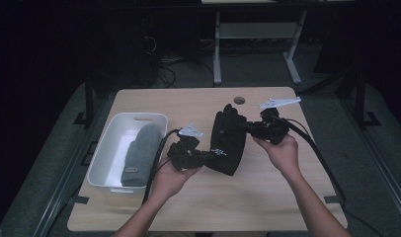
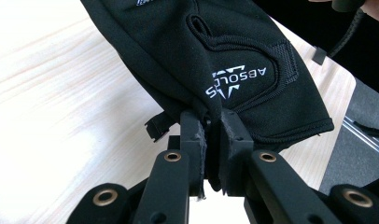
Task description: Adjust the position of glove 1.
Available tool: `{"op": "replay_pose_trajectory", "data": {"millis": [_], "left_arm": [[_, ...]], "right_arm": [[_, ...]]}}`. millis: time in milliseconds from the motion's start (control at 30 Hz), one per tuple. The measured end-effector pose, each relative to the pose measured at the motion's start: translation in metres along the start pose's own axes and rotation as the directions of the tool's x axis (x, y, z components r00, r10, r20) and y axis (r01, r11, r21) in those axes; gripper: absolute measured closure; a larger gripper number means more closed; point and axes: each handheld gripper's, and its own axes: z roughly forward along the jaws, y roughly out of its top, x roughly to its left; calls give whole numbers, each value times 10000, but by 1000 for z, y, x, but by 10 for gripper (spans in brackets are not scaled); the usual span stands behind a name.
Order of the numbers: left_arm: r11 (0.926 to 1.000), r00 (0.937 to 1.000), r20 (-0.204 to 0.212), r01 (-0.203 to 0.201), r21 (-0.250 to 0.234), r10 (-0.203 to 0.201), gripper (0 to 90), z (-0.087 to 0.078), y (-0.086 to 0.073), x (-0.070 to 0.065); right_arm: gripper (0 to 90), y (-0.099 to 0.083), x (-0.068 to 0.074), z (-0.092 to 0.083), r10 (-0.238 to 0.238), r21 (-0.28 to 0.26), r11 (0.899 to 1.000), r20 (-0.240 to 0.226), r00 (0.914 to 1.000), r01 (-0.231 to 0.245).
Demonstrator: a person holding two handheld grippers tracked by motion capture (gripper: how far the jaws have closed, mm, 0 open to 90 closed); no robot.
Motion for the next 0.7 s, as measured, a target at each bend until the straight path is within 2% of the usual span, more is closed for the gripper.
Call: {"op": "replay_pose_trajectory", "data": {"millis": [67, 267, 533, 700], "left_arm": [[10000, 10000, -6, -80, 48, 80, 819, -2, 0, 1], [9999, 9999, -127, 72, -110, -74, 819, -13, -1, 6], [9997, 9996, -278, 74, -221, -81, 819, -26, -2, 11], [9997, 9993, -363, -39, -247, 30, 819, -33, -1, 12]], "right_arm": [[812, 2, 1, 1, -50, -43, 10000, -29, 10000, 50], [812, 12, 10, 5, -230, -106, 9997, -111, 9997, 228], [812, 24, 19, 7, -447, -197, 9988, -211, 9988, 443], [811, 29, 24, 9, -478, -252, 9986, -284, 9985, 471]]}}
